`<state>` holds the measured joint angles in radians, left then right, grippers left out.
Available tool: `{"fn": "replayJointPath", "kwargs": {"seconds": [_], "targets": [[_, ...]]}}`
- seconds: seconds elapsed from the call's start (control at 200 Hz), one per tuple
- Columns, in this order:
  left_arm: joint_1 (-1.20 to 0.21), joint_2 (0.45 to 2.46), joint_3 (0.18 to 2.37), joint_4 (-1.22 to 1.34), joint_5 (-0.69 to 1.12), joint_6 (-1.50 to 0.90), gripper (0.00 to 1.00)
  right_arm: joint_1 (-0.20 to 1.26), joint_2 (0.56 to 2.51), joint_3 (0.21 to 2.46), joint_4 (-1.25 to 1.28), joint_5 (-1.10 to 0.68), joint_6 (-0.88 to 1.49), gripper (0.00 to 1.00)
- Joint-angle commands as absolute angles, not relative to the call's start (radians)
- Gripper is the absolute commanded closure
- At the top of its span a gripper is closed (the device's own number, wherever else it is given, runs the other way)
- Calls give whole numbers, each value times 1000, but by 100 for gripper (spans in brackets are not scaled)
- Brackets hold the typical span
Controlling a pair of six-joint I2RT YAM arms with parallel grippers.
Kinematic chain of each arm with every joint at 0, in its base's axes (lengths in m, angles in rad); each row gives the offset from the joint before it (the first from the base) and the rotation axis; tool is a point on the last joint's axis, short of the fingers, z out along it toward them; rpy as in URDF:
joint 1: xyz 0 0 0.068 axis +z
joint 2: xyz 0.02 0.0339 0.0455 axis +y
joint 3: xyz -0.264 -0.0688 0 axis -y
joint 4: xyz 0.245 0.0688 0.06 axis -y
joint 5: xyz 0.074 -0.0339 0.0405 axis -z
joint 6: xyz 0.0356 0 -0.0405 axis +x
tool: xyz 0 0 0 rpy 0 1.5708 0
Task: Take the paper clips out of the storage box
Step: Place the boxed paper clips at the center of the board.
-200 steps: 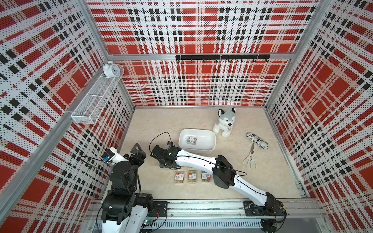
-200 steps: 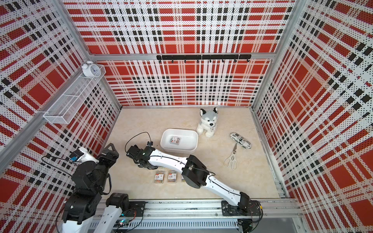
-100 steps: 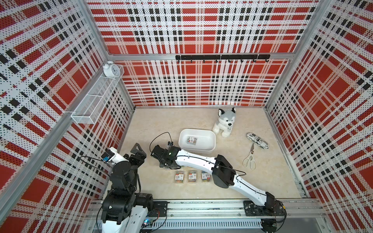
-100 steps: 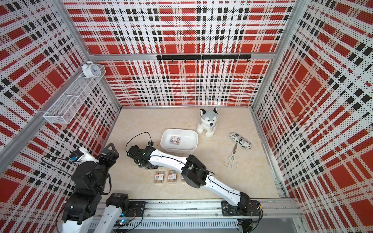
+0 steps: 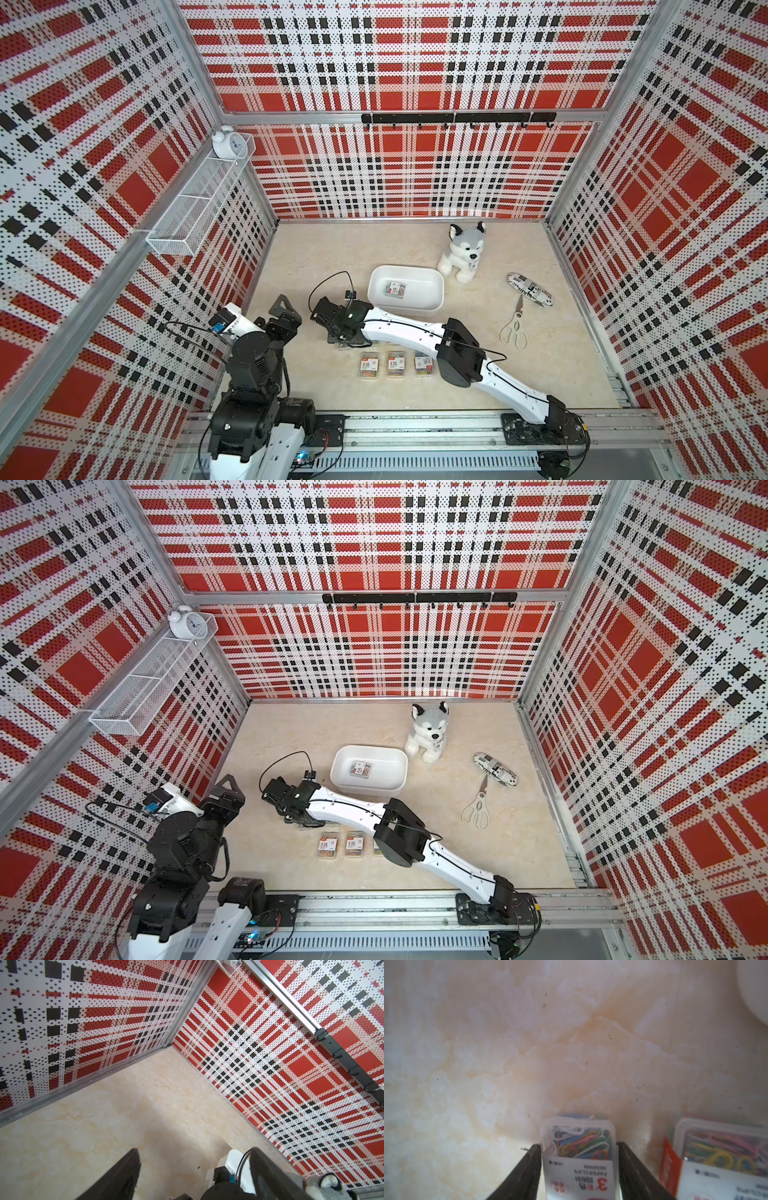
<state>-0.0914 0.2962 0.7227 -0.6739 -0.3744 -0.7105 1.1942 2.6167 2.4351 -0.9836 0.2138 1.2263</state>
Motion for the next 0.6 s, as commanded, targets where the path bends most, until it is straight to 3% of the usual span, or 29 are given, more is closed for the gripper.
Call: {"fn": "replayJointPath", "kwargs": {"seconds": [0.0,0.596], "targets": [[-94,293,715,-660,-379,-706,16,1189,2613,2397,-971,229,1241,36],[-94,387,746,-663,-391,-730,14,1150,2406,2411,-970,387,1109,31]]}}
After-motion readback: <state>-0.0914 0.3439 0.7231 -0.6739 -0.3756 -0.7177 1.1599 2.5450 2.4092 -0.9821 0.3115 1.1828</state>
